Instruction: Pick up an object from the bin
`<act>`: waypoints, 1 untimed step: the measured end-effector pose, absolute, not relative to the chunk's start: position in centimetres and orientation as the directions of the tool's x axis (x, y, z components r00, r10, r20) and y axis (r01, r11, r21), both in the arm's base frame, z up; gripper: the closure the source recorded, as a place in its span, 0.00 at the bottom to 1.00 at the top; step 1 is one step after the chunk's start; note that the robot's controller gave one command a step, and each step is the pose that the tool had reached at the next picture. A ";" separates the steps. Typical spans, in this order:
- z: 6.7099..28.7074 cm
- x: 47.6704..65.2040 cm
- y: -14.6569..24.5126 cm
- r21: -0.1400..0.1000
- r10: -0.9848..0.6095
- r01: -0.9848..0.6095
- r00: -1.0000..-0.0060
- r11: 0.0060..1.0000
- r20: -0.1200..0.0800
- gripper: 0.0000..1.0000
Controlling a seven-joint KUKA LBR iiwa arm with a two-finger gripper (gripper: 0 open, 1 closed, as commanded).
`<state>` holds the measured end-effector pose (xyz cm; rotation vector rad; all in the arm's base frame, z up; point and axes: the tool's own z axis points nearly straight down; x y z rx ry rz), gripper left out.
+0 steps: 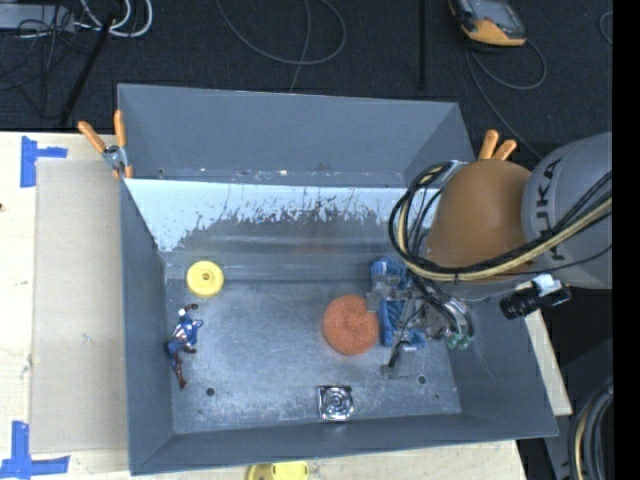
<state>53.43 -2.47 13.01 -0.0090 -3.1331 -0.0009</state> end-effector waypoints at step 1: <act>13.4 53.6 -2.5 0.000 0.005 0.005 -1.000 1.000 0.001 0.00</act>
Offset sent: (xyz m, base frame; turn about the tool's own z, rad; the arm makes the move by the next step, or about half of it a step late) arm 0.0379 0.0073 -0.0601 -0.0773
